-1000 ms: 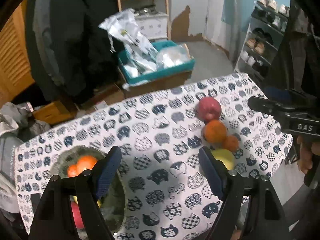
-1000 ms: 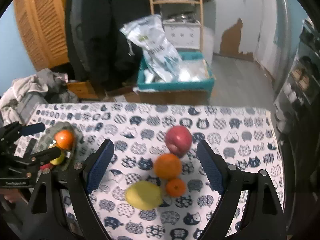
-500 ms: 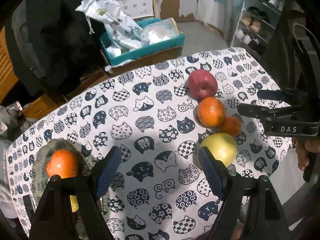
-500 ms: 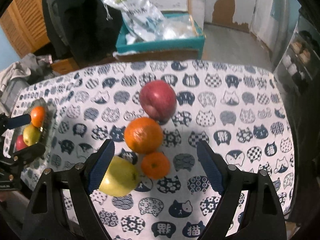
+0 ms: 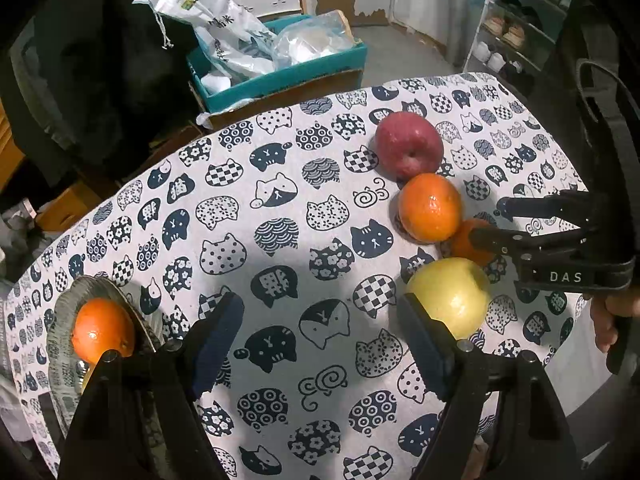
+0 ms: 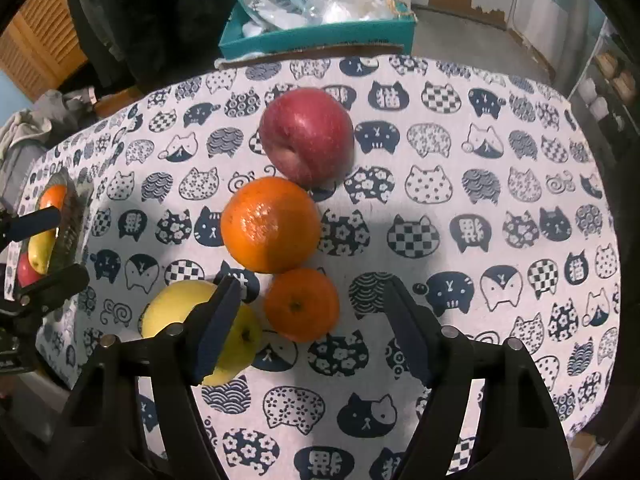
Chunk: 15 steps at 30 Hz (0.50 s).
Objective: Organize fruits
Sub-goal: 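Grasp the yellow-green pear with the left tool while the right tool grasps a tangerine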
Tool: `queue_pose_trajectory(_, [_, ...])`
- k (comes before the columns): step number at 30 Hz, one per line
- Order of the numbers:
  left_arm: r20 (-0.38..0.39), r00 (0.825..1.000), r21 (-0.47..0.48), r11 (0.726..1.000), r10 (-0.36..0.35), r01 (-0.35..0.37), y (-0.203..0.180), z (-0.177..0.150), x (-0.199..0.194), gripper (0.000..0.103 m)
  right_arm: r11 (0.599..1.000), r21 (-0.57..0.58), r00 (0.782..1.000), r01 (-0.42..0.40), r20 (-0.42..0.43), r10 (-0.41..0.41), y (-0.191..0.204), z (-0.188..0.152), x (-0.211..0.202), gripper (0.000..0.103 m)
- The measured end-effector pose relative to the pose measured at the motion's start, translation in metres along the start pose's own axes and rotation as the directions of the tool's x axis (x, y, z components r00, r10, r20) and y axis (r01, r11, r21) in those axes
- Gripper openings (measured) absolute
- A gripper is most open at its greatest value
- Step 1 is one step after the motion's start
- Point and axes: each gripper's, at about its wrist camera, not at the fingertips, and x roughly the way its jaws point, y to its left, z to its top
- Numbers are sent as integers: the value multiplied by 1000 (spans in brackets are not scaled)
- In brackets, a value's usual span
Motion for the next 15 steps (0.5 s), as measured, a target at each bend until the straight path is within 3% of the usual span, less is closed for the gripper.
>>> queue_pose_trajectory(15, [-16, 1000, 0, 1000, -16, 16, -4, 1, 5, 81, 999, 30, 997, -43, -69, 45, -4, -2, 31, 57])
